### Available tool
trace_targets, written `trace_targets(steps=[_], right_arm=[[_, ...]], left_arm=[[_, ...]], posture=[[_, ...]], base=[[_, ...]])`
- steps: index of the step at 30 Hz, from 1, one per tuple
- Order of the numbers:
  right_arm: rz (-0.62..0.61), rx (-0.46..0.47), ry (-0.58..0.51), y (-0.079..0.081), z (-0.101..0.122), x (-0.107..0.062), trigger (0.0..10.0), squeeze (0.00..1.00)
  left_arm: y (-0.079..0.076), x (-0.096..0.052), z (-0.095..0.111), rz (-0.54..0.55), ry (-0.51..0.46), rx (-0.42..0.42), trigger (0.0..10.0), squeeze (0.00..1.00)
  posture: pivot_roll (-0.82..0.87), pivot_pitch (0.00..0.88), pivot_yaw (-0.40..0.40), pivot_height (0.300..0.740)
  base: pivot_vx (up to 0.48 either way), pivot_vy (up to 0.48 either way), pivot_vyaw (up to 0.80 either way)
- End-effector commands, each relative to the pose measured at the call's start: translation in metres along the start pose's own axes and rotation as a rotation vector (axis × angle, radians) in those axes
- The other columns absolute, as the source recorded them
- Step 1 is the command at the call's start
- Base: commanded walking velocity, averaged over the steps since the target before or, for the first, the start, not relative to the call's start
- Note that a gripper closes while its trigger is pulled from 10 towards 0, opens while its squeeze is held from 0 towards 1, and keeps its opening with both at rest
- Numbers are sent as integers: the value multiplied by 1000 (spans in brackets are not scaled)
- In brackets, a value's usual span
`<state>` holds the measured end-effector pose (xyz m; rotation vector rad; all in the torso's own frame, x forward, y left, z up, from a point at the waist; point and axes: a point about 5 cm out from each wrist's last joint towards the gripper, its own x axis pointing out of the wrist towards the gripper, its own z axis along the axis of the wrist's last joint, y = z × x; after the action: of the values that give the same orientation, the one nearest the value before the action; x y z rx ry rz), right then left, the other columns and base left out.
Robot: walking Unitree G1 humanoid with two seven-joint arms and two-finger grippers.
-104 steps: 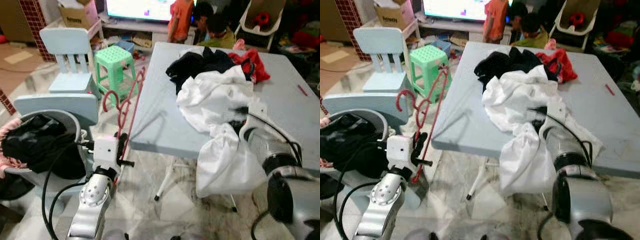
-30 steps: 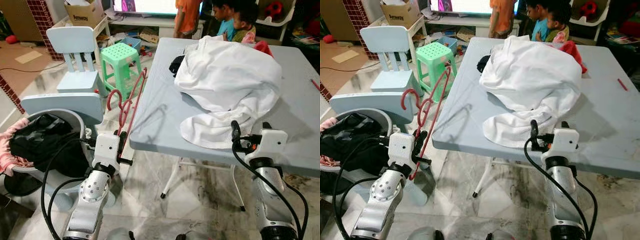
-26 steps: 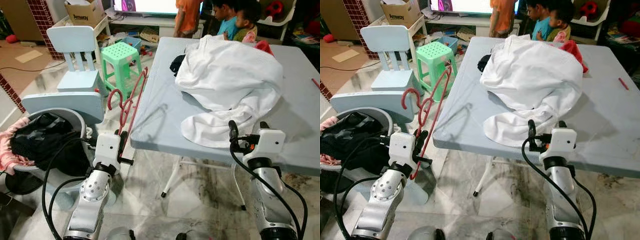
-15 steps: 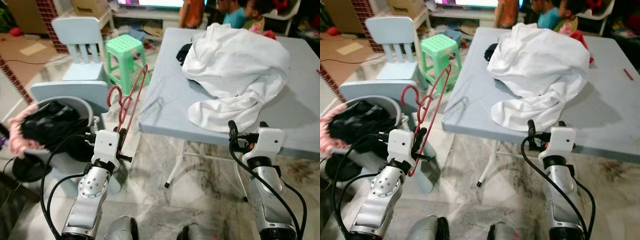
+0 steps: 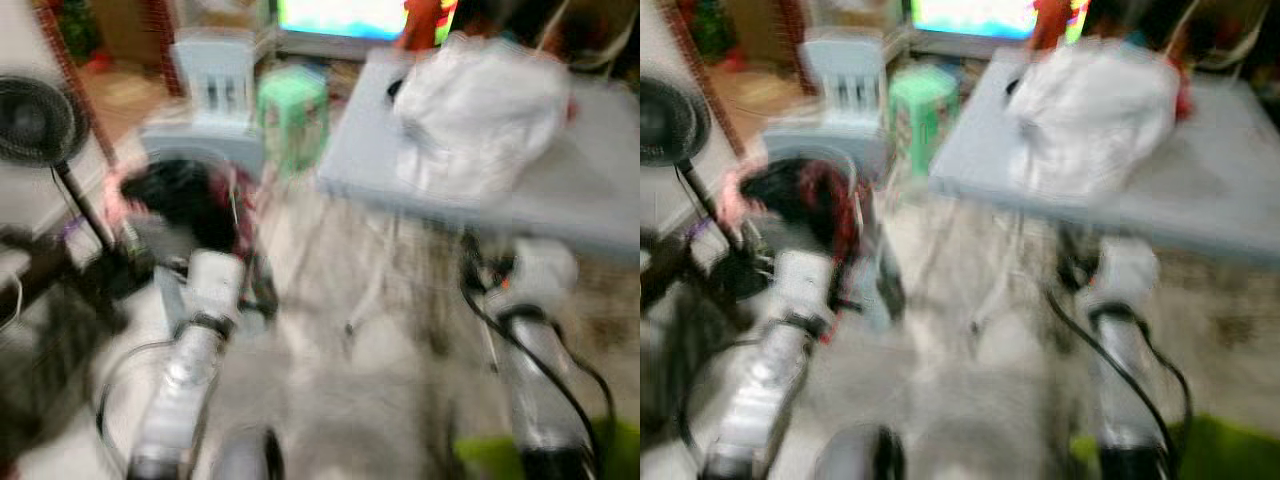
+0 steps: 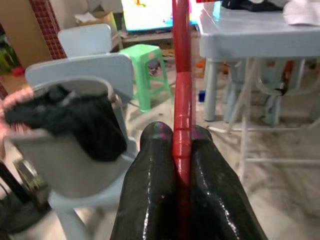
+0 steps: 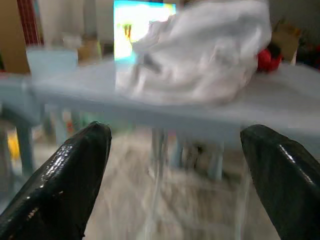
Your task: Hang hanger
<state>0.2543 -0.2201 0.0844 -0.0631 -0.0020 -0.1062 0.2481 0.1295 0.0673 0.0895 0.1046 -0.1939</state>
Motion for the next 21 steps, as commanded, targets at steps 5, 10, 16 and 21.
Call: trace_targets(steps=[5,10,16,21], right_arm=[[4,-5,-32,3,11,10,10000,843],[2,-8,-23,1,11,9,10000,0],[5,-4,-14,1,10,10,10000,0],[7,-7,-8,2,9,9,10000,0]], left_arm=[[2,7,12,-29,-38,-3,10000,0],[1,8,12,-40,-38,-10,10000,0],[0,7,12,-66,-37,-22,10000,0],[0,7,12,-77,-33,-27,10000,0]], posture=[[1,0,2,740],[-1,0,2,740],[-2,0,2,740],[-3,0,5,740]], base=[[0,480,0],[0,480,0],[0,480,-774],[0,480,-800]])
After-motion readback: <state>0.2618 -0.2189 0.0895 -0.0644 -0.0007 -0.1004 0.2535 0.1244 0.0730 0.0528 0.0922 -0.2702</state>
